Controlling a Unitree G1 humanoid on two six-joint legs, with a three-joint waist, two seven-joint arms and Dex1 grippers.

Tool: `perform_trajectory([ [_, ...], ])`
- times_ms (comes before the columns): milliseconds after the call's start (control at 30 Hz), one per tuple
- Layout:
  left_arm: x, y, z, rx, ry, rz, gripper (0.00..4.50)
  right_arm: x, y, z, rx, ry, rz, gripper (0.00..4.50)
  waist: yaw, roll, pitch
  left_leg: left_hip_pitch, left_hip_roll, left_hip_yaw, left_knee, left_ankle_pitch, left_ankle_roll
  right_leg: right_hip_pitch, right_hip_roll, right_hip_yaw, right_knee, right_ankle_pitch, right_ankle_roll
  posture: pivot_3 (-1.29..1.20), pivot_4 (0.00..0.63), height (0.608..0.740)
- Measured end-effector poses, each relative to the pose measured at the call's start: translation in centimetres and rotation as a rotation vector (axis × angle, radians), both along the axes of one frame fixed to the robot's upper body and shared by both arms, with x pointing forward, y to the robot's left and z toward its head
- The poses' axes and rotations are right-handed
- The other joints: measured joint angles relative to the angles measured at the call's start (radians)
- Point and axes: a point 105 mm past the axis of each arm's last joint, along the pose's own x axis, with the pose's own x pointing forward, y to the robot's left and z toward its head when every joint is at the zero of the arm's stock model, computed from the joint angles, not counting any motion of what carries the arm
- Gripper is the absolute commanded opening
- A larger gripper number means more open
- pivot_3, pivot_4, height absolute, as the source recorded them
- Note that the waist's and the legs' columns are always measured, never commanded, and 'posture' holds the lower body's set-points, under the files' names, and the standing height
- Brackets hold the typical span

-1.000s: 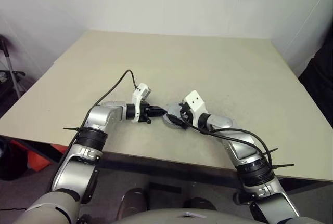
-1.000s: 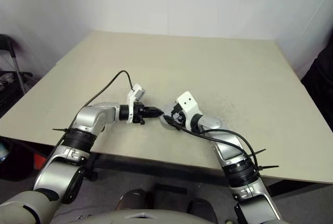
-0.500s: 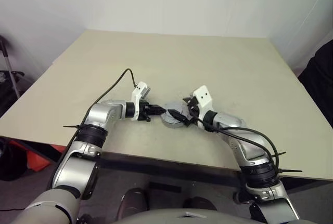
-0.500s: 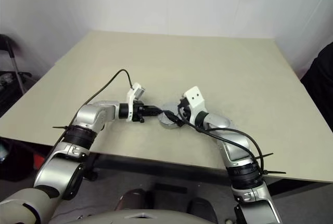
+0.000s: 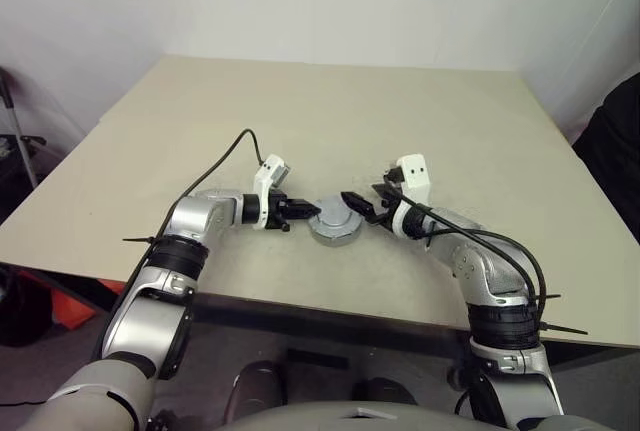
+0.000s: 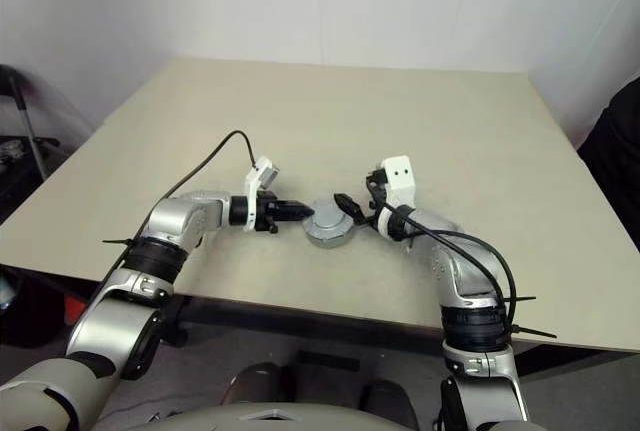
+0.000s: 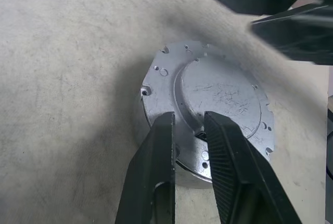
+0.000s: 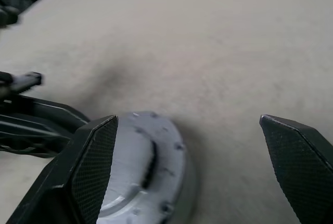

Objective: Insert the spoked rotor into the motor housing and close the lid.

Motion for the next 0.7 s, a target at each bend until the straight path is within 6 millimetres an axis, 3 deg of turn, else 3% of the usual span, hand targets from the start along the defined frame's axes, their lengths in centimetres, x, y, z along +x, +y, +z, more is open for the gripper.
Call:
perform_trajectory([
  [233, -0.9, -0.1, 0.3, -0.021, 0.021, -0.057, 0.94, 0.2, 0.0, 0.4, 0.039, 0.016, -0.021, 4.47, 0.000, 0.000, 0.000, -0.009, 0.000, 0.000, 0.001, 0.000, 0.000, -0.008, 0.000, 0.000, 0.002, 0.000, -0.001, 0.00, 0.000, 0.740],
  [400, -1.1, 0.1, 0.2, -0.018, 0.025, -0.063, 0.94, 0.0, -0.9, 0.2, 0.184, 0.128, -0.093, 4.47, 0.001, 0.000, 0.000, -0.009, 0.000, 0.000, 0.002, 0.000, 0.000, -0.008, 0.000, 0.000, 0.002, 0.000, -0.002, 0.00, 0.000, 0.740],
  [700, -1.0, 0.4, 0.2, -0.006, 0.023, -0.056, 0.94, -3.8, -3.8, -2.4, 0.348, 0.398, -0.168, 4.47, 0.002, 0.000, 0.000, -0.007, 0.001, 0.000, 0.002, 0.002, -0.002, -0.007, 0.000, 0.000, 0.004, 0.000, -0.002, 0.00, 0.000, 0.740],
])
